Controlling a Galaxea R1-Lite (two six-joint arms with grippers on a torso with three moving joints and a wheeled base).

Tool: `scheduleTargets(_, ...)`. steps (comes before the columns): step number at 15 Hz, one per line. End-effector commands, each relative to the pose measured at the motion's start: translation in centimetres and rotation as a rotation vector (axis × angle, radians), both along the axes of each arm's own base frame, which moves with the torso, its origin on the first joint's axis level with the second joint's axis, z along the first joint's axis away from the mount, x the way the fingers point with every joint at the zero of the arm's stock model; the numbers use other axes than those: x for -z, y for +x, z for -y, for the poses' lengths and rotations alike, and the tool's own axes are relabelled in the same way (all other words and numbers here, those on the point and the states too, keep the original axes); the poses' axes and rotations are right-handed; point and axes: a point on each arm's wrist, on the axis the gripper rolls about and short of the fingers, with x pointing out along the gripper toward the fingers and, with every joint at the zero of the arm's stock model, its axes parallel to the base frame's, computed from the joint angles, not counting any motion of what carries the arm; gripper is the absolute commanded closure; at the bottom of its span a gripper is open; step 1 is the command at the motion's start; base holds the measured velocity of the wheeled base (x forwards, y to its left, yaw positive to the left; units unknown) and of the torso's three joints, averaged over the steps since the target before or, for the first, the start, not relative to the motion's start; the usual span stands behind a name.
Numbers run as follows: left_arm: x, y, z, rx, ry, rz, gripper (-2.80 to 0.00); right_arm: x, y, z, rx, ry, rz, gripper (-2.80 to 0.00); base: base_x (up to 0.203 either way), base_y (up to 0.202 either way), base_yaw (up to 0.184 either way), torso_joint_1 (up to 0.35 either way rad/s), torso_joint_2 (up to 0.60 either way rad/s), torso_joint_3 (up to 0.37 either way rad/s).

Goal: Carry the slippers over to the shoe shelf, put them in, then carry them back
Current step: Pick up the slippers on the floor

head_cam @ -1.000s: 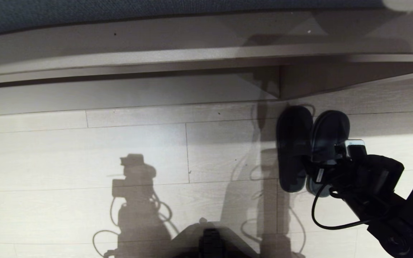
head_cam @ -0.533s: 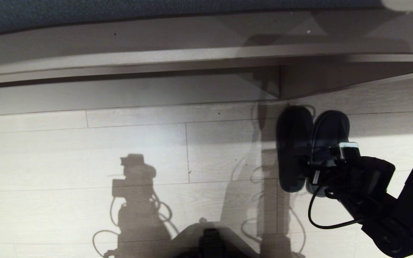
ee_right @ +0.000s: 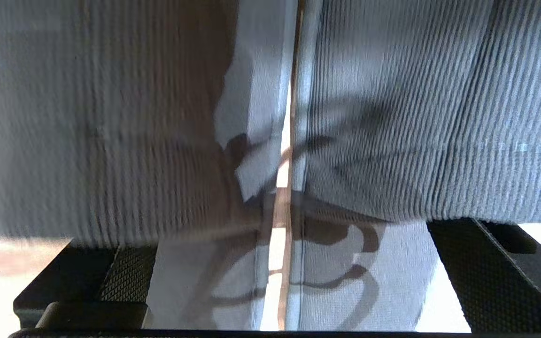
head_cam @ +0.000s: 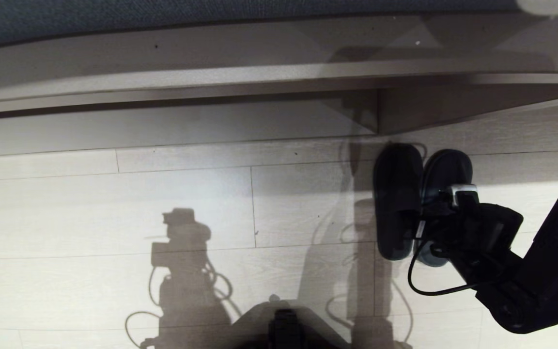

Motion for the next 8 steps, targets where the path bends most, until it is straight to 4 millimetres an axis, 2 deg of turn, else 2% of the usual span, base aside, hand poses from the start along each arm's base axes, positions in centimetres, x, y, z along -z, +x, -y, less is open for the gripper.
scheduleTargets(1, 0.2, 0.1, 0.0, -0.001, -0.001, -0.007, 0.0, -1.0, 0.1, -0.1, 0.001, 0.003, 0.043, -2.8, 0.0, 0.0, 0.0, 0.0, 0.0, 0.0)
scheduleTargets(3, 0.2, 0.1, 0.0, 0.0, -0.001, -0.007, 0.0, -2.1, -0.1, -0.2, -0.001, 0.004, 0.079, -2.8, 0.0, 0.0, 0.0, 0.0, 0.0, 0.0)
scheduleTargets(8, 0.2, 0.1, 0.0, 0.001, -0.002, -0.007, 0.0, -0.9, 0.4, -0.2, -0.004, 0.002, 0.046, -2.8, 0.0, 0.0, 0.0, 0.0, 0.0, 0.0)
